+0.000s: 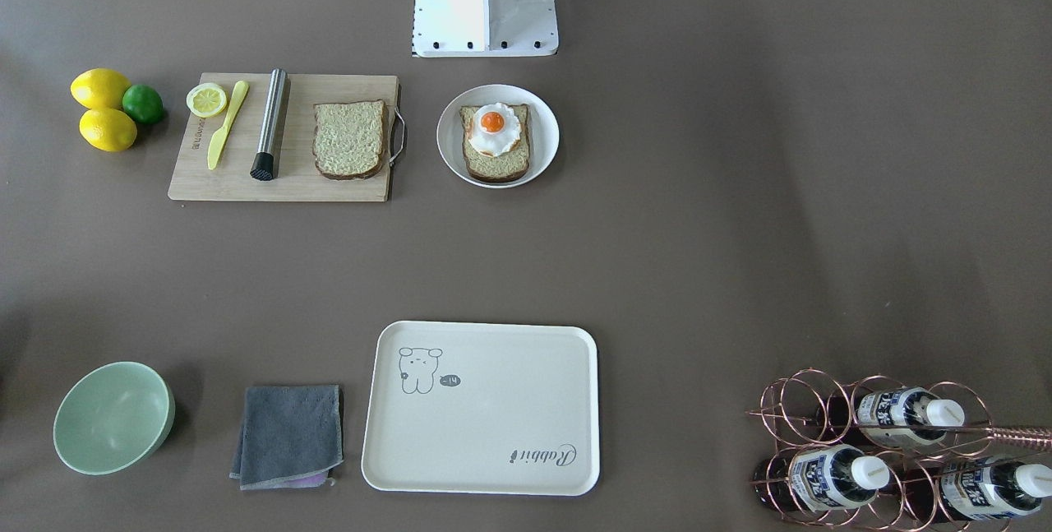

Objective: Make sandwich and place on tray

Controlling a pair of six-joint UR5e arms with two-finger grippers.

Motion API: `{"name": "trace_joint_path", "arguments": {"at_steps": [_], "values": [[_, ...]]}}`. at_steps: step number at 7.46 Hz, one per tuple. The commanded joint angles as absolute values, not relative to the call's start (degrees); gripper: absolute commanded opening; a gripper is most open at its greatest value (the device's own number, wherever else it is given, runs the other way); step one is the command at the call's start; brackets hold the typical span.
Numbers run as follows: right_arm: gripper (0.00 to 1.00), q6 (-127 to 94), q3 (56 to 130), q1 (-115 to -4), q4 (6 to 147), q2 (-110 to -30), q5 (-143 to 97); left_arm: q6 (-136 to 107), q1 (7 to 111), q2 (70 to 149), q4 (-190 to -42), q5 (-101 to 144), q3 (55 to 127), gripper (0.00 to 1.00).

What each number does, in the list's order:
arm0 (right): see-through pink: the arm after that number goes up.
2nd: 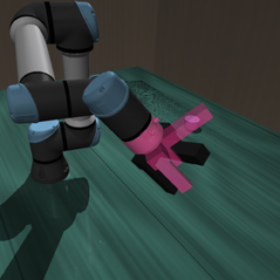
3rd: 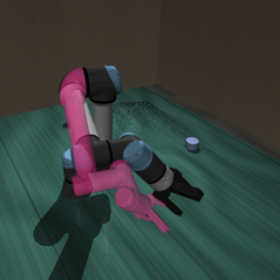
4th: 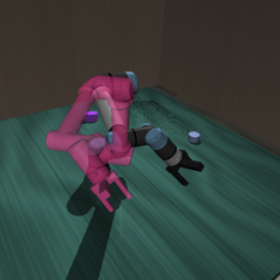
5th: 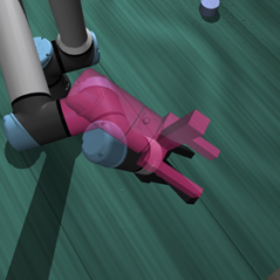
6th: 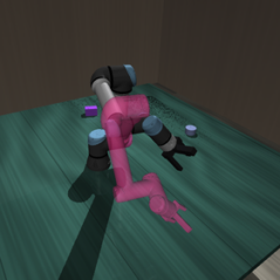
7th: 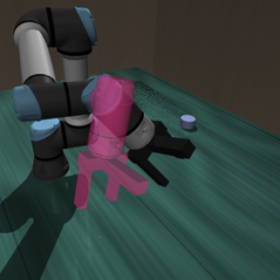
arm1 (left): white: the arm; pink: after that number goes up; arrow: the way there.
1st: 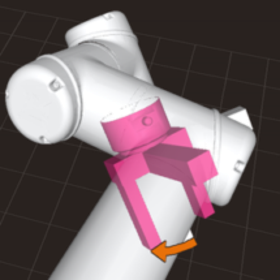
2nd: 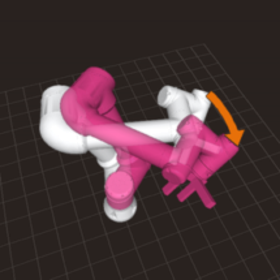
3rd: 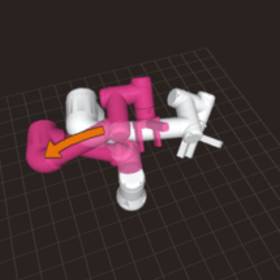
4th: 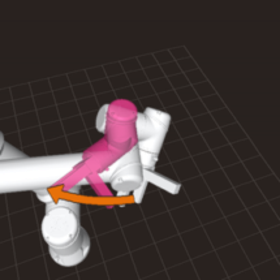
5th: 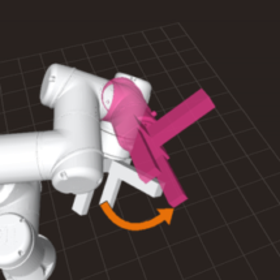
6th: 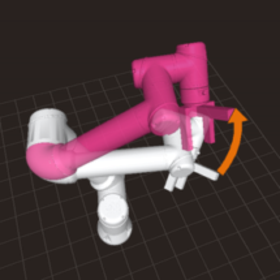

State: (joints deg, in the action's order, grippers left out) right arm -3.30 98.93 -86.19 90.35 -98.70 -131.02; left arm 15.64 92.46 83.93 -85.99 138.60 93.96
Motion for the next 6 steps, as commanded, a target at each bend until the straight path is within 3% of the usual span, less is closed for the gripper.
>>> {"name": "trace_joint_path", "arguments": {"at_steps": [1,6], "values": [[1.0,-3.25,98.88,-86.22,90.35,-98.7,-131.04,15.82,92.46,83.67,-86.04,138.6,94.04,0.99],[1.0,-3.25,98.79,-86.22,90.35,-99.05,-130.96,16.0,92.55,83.94,-88.23,139.13,95.27,0.99]]}}
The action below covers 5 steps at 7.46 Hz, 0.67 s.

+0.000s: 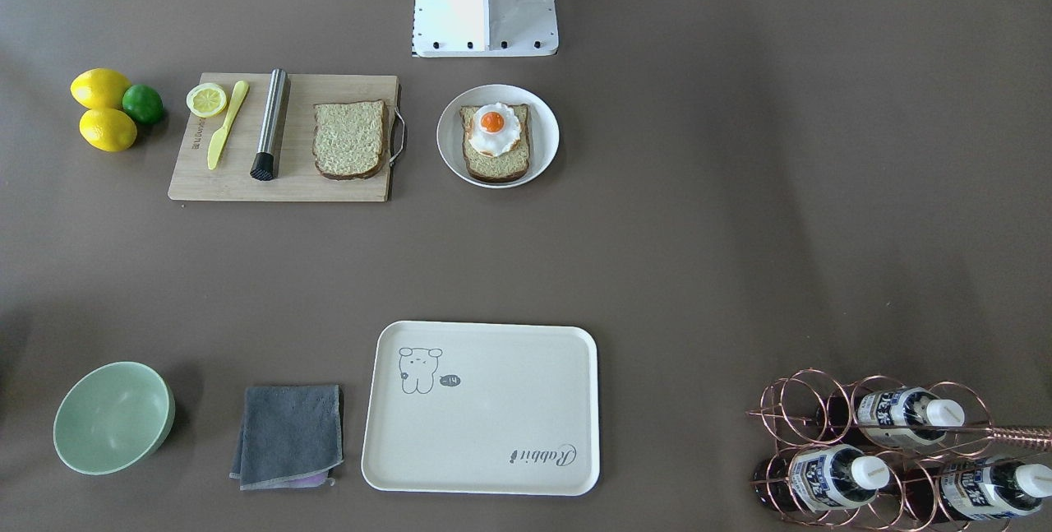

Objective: Make sandwich and place on tray

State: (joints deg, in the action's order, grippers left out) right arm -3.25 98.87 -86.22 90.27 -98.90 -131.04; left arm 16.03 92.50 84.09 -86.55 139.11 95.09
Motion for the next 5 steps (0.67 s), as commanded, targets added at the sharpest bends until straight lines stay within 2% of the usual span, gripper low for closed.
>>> {"name": "trace_joint_path", "arguments": {"at_steps": [1,5], "values": [[1.0,-3.25,98.79,-86.22,90.35,-99.05,-130.96,16.08,92.55,83.85,-88.59,139.22,96.06,0.99],[1.0,-3.16,98.96,-86.22,90.35,-99.31,-131.04,16.0,92.55,84.29,-89.2,139.22,96.07,0.99]]}}
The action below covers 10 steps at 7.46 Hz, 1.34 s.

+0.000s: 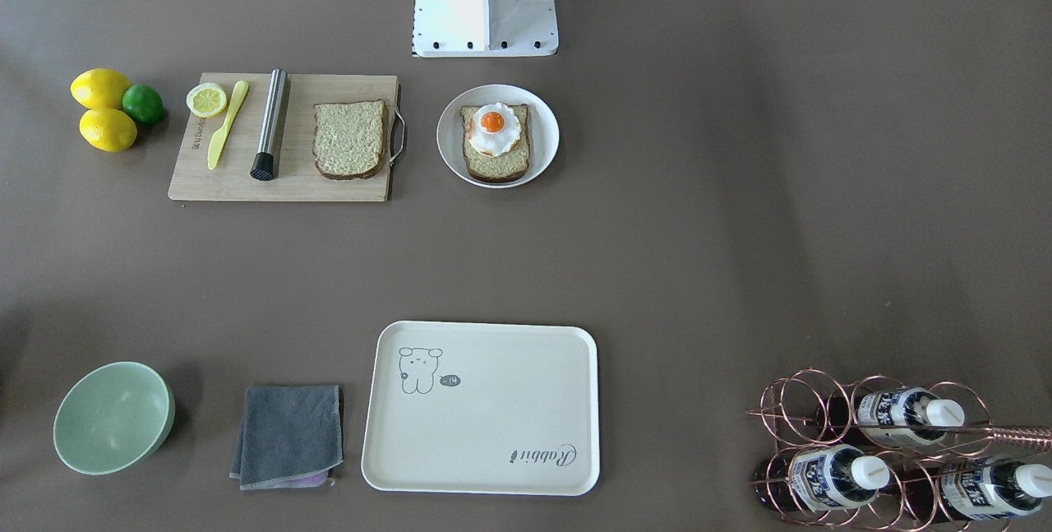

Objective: Make sandwich and place on tray

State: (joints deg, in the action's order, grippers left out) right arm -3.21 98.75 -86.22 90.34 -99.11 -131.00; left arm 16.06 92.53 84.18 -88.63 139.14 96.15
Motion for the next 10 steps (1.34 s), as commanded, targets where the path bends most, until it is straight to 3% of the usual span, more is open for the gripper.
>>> {"name": "trace_joint_path", "arguments": {"at_steps": [1,4,7,9,10], "values": [[1.0,-3.16,98.7,-86.22,90.35,-99.32,-131.13,15.74,92.55,84.55,-93.82,138.96,95.54,0.99],[1.0,-3.16,98.7,-86.22,90.35,-99.23,-131.22,16.08,92.64,84.55,-97.38,139.13,92.2,0.99],[1.0,-2.9,100.89,-86.22,89.31,-98.53,-136.39,15.47,92.64,85.86,-103.95,139.13,93.95,0.99],[1.0,-2.99,99.67,-86.05,76.62,-99.22,-136.41,15.38,90.72,88.41,-105.73,139.22,94.22,0.99],[1.0,-3.16,99.76,-85.44,72.99,-99.32,-136.58,8.77,87.83,88.77,-105.73,139.22,98.31,0.99]]}}
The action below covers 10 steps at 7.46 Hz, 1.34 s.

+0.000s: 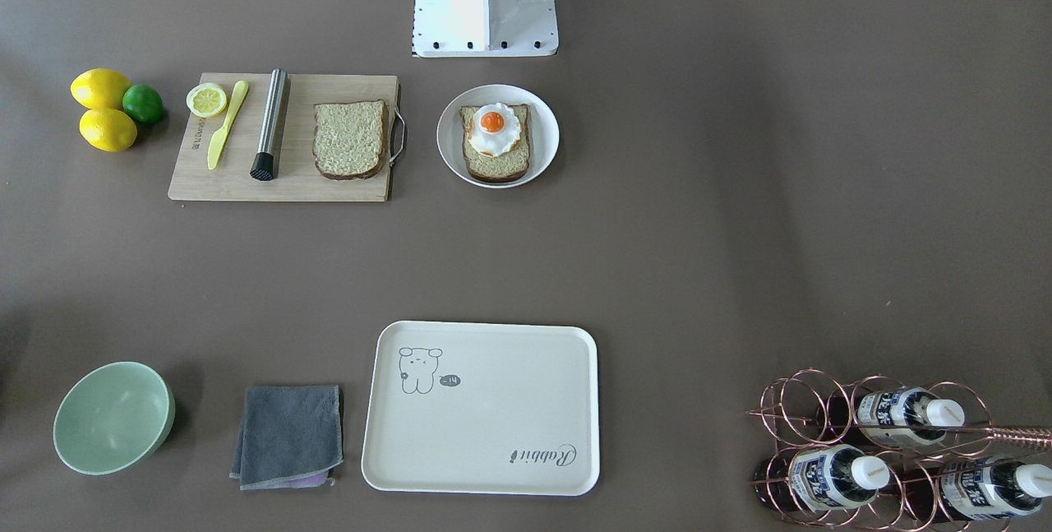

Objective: Make sandwich and place on tray

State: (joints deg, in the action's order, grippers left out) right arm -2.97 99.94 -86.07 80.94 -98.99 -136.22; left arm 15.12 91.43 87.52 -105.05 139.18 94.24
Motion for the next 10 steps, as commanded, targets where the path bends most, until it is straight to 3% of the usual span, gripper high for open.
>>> {"name": "trace_joint_path", "arguments": {"at_steps": [1,6,10], "values": [[1.0,-3.43,99.76,-83.43,72.17,-99.14,-136.5,-3.57,84.24,89.03,-106.95,138.96,103.05,0.99],[1.0,-38.51,105.37,-61.56,71.98,-87.83,-131.4,-37.39,64.88,95.44,-119.34,137.56,105.29,0.98],[1.0,-66.49,115.66,-42.5,72.07,-83.42,-117.73,-59.04,47.59,100.45,-123.05,122.39,107.23,0.98]]}}
